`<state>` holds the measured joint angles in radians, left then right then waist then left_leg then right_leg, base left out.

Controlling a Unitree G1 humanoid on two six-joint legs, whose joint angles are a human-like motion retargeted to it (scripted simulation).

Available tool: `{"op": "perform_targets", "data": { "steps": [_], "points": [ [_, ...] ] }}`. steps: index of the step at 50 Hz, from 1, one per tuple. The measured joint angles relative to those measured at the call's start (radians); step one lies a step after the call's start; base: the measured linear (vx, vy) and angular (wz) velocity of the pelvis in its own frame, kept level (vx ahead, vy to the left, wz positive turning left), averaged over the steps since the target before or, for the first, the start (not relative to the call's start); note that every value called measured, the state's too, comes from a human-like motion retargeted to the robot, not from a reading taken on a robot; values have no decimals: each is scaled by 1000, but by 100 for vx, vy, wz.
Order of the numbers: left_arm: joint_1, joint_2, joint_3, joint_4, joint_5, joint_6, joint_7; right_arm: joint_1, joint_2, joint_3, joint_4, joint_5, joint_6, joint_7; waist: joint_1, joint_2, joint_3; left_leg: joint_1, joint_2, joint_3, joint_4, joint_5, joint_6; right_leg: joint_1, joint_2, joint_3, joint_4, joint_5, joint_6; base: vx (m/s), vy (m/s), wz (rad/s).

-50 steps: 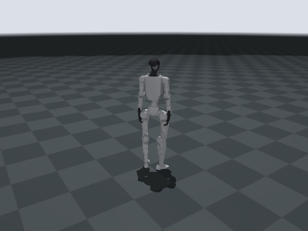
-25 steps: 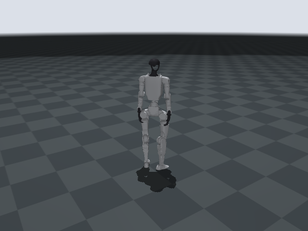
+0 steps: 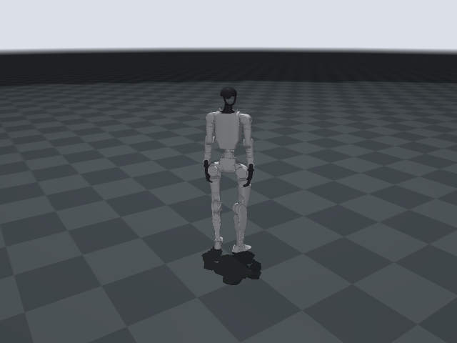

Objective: In place motions

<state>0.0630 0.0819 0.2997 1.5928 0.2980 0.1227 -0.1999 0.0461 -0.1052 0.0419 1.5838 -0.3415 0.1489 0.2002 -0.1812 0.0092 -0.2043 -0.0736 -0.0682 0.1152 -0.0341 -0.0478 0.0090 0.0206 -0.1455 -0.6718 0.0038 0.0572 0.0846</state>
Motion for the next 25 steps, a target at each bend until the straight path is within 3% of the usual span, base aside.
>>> {"op": "perform_targets", "data": {
  "steps": [16,25],
  "points": [
    [-9,2,-2,-10,4,2,-4,7,0,-3,6,7,-1,-2,72,-2,-7,-39,15,37,21,10,-3,-12,-4,44,21,-20,10,1,-1,-4],
    [-34,-4,-38,-63,38,-5,-24,40,-11,-30,54,30,1,-6,98,-16,-23,-131,-32,-109,50,67,0,30,-16,-90,8,-44,37,16,-5,96]
  ]
}}
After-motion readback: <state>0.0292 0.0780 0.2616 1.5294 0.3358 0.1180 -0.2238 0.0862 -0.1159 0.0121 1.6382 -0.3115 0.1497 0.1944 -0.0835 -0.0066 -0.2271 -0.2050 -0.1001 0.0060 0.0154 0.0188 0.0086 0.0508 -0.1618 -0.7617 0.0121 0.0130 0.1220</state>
